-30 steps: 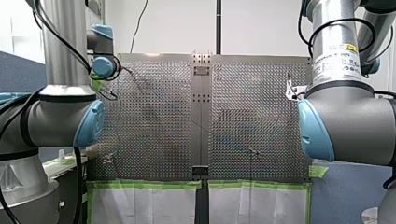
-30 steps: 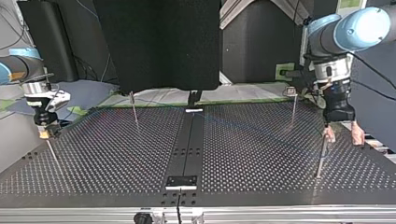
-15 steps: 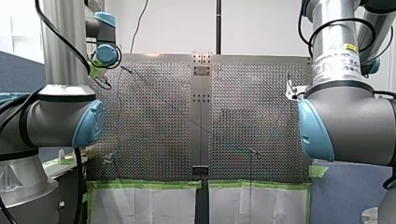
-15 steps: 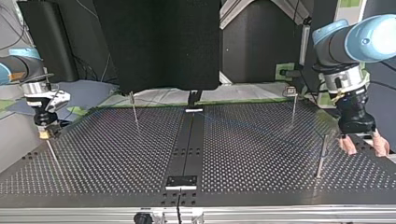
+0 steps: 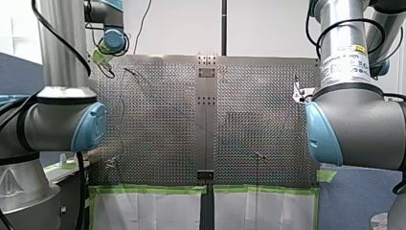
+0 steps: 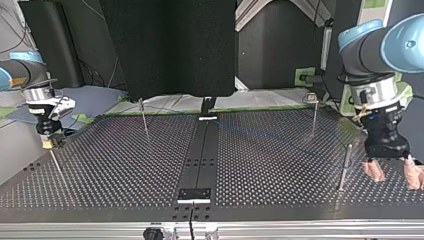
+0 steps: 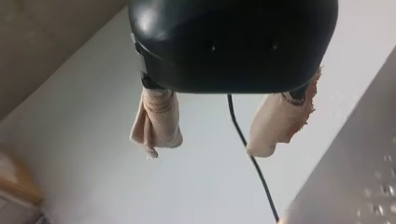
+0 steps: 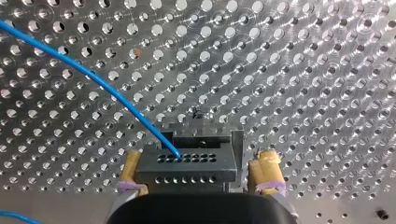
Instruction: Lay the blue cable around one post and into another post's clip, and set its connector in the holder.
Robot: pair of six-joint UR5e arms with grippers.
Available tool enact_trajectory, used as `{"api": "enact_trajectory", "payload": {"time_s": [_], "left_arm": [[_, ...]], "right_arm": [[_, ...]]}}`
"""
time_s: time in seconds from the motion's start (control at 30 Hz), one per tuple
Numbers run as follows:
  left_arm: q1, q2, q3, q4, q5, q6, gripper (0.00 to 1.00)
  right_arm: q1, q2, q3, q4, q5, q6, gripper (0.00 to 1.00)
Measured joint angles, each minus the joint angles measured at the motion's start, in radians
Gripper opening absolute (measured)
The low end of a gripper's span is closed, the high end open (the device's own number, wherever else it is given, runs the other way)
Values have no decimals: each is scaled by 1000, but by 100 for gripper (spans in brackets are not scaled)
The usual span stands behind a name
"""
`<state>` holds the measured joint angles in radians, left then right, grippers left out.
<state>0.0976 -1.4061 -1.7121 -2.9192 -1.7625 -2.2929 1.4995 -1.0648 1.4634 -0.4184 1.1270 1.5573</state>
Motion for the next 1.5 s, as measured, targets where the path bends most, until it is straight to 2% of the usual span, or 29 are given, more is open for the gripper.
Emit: {"api": "enact_trajectory", "payload": {"time_s": [0.17,0.43,0.63,1.03,1.5], "left_arm": [[-22,0,55,-54,-6,55,99],[-49,0,138,-138,-59,138,99],[-70,-1,185,-205,-73,205,99],[-97,-45,130,-338,-139,338,99],[-106,-50,128,-480,-137,481,99]], "right_arm": [[0,0,0,0,0,0,100],[0,0,0,0,0,0,100],[0,0,0,0,0,0,100],[0,0,0,0,0,0,100],[0,0,0,0,0,0,100]]}}
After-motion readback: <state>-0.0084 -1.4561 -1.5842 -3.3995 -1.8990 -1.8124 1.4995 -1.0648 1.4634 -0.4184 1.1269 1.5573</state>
